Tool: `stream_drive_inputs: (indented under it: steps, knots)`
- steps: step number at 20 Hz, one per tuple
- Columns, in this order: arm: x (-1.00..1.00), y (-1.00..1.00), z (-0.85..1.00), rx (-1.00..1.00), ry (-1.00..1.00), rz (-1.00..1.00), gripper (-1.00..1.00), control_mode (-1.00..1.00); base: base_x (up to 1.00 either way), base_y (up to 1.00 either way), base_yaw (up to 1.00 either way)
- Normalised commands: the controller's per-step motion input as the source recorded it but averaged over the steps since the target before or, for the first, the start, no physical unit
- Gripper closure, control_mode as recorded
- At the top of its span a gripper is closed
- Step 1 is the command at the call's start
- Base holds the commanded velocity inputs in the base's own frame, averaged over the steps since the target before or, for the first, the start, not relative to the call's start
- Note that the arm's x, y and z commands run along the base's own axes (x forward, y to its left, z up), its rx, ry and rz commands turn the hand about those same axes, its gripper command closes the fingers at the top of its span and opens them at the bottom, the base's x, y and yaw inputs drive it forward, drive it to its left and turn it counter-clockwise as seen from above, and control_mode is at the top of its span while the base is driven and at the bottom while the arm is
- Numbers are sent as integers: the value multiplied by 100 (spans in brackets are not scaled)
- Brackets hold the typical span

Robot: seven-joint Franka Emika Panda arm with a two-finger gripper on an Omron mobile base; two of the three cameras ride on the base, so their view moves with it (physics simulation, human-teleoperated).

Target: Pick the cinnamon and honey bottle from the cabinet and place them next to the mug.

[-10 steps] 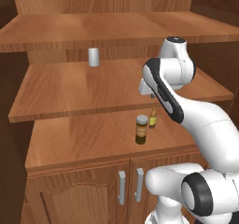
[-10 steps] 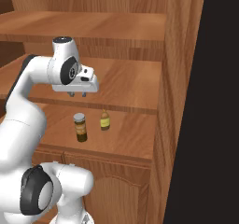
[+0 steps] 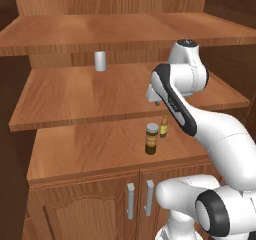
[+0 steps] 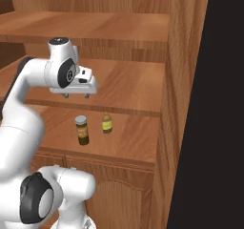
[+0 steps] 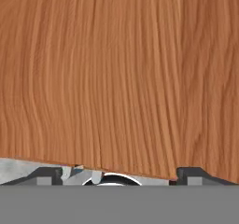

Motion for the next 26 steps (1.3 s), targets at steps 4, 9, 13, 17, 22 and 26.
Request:
stream_drive_inputs:
  steps: [4,9,13,17,22,26]
  knots:
    - [-18,19,0,-1,-20,0,-100,-100,0,0,0]
    - [-11,18,3,0,-20,0,-100,-100,0,0,0]
    - [-20,0,1,0,-8,0,-100,-100,0,0,0]
    - [-10,2,-1,0,0,0,-100,-100,0,0,0]
    - [-31,2,-1,0,0,-2,-100,-100,0,0,0]
    - [-32,0,0,0,0,0,-100,-100,0,0,0]
